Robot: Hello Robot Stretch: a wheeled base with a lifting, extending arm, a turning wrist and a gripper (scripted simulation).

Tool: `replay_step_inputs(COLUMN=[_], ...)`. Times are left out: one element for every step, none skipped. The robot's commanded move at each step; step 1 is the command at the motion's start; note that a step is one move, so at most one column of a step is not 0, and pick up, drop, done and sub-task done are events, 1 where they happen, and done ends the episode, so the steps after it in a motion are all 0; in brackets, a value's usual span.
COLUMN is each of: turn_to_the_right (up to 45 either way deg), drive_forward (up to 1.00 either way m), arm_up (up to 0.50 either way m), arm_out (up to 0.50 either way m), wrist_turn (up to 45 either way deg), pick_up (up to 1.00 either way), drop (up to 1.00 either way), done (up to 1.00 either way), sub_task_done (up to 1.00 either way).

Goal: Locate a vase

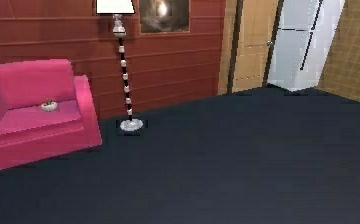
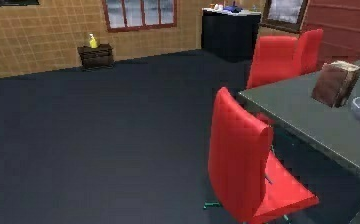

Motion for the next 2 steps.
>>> replay_step_inputs(turn_to_the_right=[45.0,15.0], drive_forward=[0.0,0.0], arm_up=[0.0,0.0], arm_out=[0.0,0.0], wrist_turn=[0.0,0.0], pick_up=[0.0,0.0], drop=[0.0,0.0], done=[0.0,0.0], sub_task_done=[0.0,0.0])
